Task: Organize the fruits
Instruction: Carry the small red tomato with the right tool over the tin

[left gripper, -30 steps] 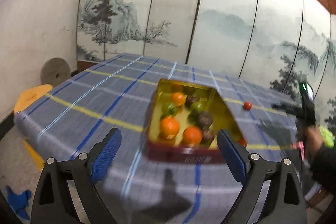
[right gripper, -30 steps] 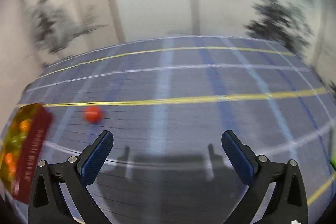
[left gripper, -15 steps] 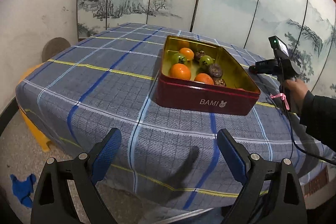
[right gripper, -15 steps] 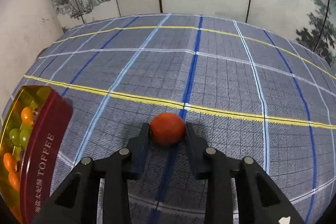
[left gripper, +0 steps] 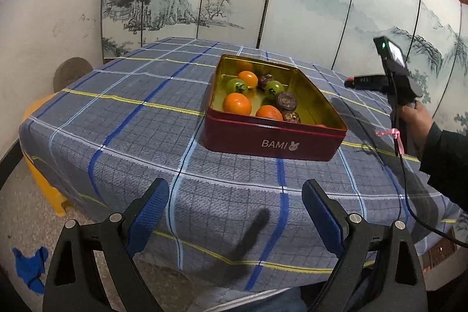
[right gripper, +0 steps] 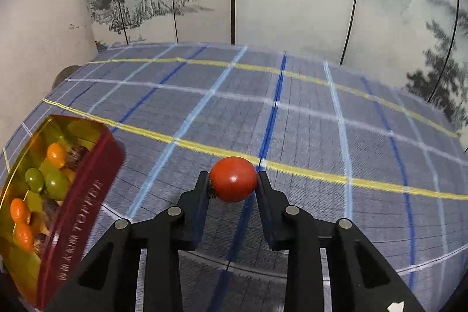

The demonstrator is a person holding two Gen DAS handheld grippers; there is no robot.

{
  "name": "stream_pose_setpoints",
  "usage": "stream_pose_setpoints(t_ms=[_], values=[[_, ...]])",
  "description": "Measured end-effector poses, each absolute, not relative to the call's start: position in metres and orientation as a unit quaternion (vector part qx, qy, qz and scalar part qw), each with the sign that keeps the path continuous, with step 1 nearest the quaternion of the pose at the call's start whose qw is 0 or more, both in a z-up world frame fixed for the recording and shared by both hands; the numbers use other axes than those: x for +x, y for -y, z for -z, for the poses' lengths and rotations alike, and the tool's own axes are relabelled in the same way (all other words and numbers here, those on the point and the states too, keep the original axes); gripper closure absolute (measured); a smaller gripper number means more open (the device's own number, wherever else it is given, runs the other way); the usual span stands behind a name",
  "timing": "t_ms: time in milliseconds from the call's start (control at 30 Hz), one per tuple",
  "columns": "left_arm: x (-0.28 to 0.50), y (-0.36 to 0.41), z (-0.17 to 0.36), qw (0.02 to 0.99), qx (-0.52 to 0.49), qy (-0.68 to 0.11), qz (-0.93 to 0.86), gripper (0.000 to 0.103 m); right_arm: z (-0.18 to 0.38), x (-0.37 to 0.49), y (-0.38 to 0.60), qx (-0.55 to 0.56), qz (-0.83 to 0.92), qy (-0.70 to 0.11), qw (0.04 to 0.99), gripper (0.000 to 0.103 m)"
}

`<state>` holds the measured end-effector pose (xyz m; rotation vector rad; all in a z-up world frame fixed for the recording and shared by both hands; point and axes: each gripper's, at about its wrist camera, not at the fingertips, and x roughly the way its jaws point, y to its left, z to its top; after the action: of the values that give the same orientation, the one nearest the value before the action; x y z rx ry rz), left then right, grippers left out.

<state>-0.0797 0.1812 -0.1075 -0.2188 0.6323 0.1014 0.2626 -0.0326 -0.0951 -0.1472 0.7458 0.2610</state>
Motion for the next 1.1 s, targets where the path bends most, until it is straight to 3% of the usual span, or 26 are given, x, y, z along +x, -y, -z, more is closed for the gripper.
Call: stream_pose_setpoints(t_ms=[500, 1100], values=[[-0.118, -0.176, 0.088, 0.949, -0.089, -0.293, -0.073, 0.011, 0.031, 0.203, -0.019, -0.081, -0.144, -0.3, 0.94, 0.075], [-0.129, -0.187, 0.099, 0.941, -0.103, -0.309, -0.089, 0.011, 0.032, 0.174, -0.075, -0.098, -0.182, -0.297, 0.932, 0.074]])
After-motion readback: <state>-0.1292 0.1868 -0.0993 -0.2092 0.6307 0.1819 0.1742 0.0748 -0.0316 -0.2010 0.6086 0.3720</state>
